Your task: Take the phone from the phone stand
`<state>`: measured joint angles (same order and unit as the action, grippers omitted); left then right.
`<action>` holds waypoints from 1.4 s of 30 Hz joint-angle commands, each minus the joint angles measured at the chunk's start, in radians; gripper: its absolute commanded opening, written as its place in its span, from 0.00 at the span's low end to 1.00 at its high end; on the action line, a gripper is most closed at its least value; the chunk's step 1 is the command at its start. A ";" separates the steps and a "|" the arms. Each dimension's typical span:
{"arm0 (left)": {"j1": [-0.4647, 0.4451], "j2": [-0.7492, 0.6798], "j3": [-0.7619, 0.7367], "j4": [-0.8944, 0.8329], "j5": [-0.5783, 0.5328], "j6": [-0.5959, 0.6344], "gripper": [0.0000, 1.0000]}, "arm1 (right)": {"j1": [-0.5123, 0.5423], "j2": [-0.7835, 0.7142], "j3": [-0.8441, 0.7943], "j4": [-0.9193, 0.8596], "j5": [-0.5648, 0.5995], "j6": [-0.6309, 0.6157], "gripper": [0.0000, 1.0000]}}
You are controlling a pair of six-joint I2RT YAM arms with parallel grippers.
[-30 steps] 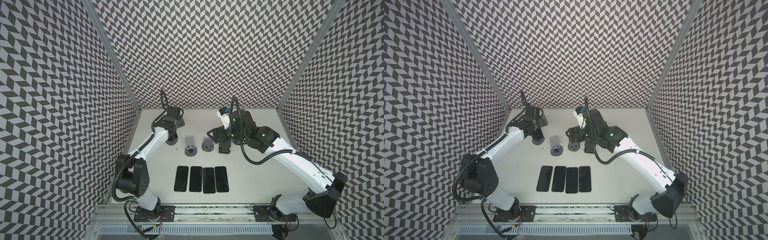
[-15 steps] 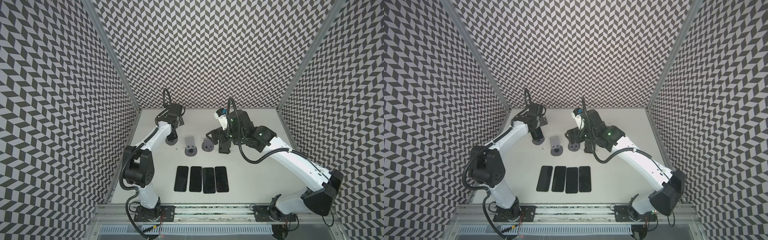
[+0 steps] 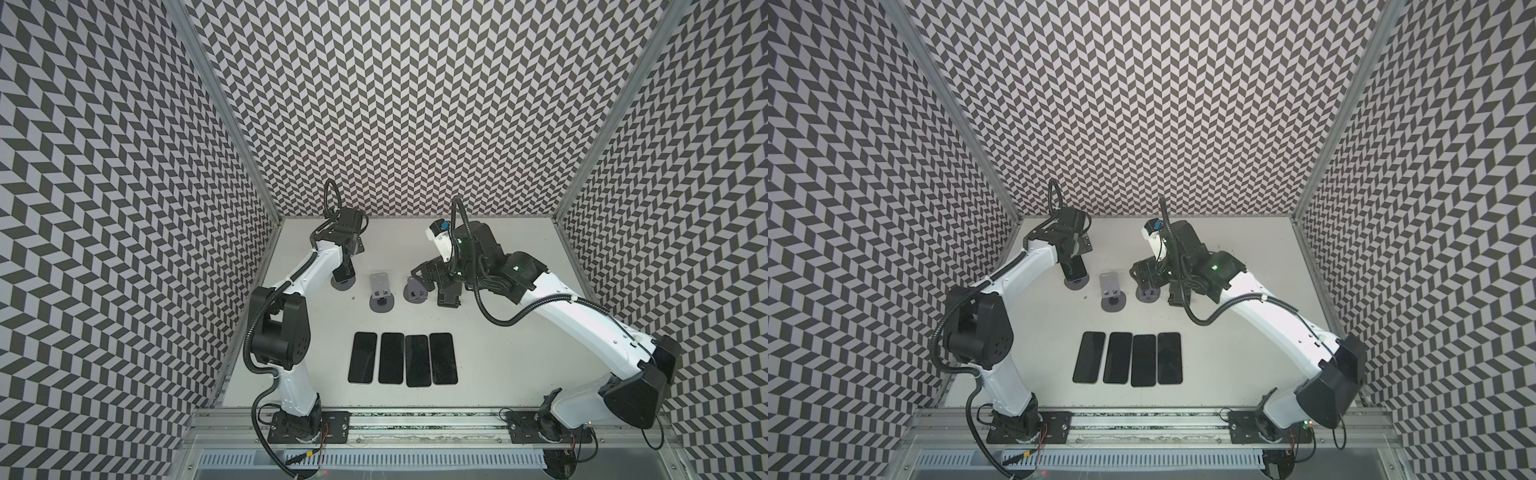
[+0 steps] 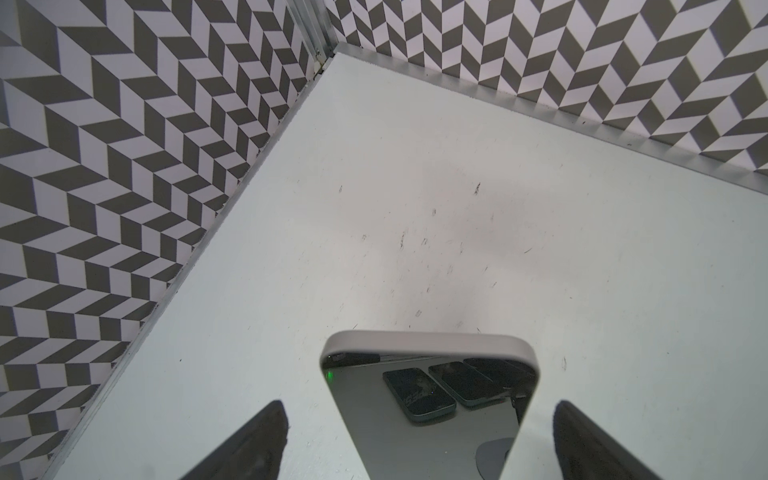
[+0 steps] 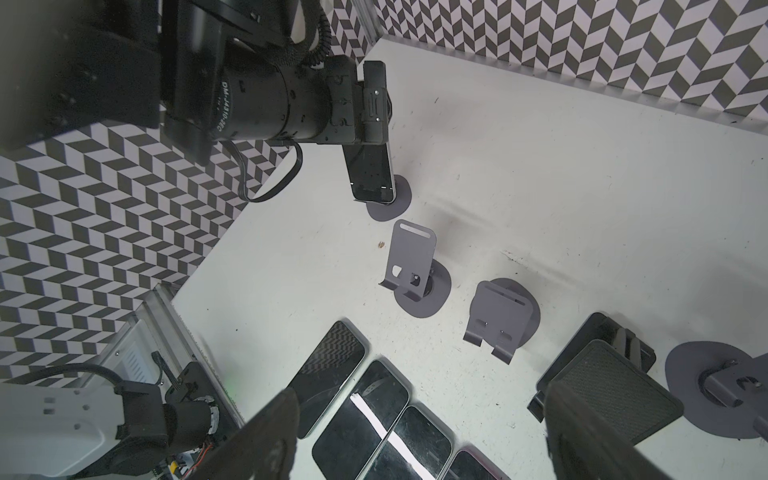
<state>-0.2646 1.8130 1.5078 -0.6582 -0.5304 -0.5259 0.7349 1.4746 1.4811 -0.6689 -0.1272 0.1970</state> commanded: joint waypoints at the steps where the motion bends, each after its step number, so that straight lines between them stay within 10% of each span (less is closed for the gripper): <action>1: 0.005 0.025 0.032 -0.009 -0.008 -0.023 1.00 | -0.009 0.011 -0.007 0.022 0.004 -0.027 0.90; 42: 0.033 0.057 -0.018 0.068 0.045 -0.006 0.80 | -0.024 0.066 0.039 0.013 -0.009 -0.038 0.90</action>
<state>-0.2367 1.8942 1.5036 -0.6117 -0.4885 -0.5175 0.7147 1.5341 1.4899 -0.6769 -0.1284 0.1642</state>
